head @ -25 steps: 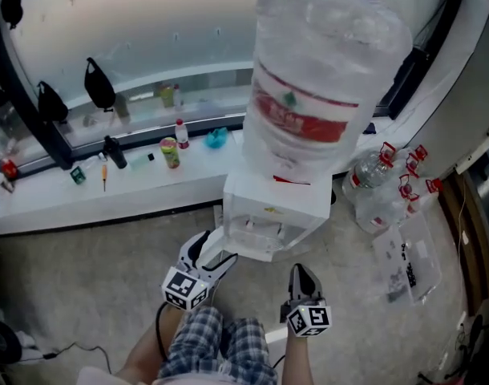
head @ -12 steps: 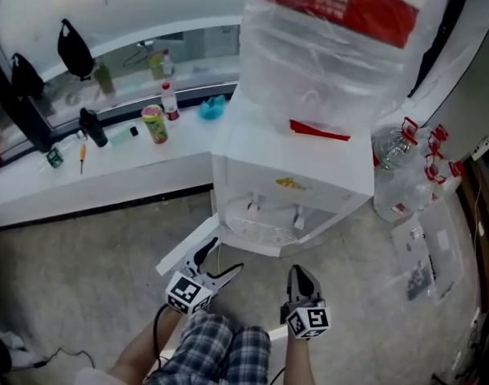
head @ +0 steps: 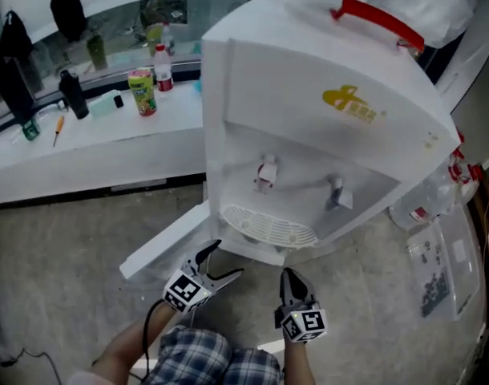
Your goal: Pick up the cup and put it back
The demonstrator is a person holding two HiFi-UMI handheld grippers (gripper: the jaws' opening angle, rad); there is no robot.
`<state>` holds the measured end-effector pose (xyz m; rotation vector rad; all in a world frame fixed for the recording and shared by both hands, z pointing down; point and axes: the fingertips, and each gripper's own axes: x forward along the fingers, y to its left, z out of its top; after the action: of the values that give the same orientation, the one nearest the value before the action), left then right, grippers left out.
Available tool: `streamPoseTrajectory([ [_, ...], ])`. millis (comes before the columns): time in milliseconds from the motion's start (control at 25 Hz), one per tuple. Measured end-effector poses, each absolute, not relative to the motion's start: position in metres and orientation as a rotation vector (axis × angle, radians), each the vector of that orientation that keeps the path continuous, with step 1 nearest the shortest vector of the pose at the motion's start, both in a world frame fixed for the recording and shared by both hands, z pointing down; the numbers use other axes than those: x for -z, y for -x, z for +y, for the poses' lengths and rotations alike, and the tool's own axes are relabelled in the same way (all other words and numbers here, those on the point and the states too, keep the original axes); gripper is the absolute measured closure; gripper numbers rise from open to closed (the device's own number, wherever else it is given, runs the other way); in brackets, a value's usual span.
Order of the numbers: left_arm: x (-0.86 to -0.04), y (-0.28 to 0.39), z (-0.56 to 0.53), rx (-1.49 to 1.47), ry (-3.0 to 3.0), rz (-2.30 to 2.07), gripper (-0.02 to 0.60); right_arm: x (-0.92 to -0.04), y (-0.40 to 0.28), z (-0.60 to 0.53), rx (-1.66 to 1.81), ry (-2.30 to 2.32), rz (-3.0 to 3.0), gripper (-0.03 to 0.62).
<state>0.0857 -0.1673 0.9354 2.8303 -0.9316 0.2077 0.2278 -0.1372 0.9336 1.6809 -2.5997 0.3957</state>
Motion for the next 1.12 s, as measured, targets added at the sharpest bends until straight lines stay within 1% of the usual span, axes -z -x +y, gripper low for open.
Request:
streamPoseTrajectory([
  [320,-1.019,-0.107,-0.190,-0.248,-2.888,-0.901,0.204,-0.999,-0.227,-0.159,-0.361,-1.616,-2.669,0.577],
  [520,-1.053,-0.120,-0.209,-0.252,-2.871,-0.903,0.204,-1.027,-0.227,-0.175,-0.321,-1.594,-2.661,0.577],
  [800,-1.099,-0.136,-0.234,-0.273,-2.850,-0.945,0.204,-1.056,-0.239,-0.190,-0.341,-1.678,-2.639,0.577],
  [1120,-1.115,-0.154,-0.243,-0.317,-2.856,-0.949,0.202,-1.068,-0.243,-0.182,-0.352,-1.707,-2.623,0.577],
])
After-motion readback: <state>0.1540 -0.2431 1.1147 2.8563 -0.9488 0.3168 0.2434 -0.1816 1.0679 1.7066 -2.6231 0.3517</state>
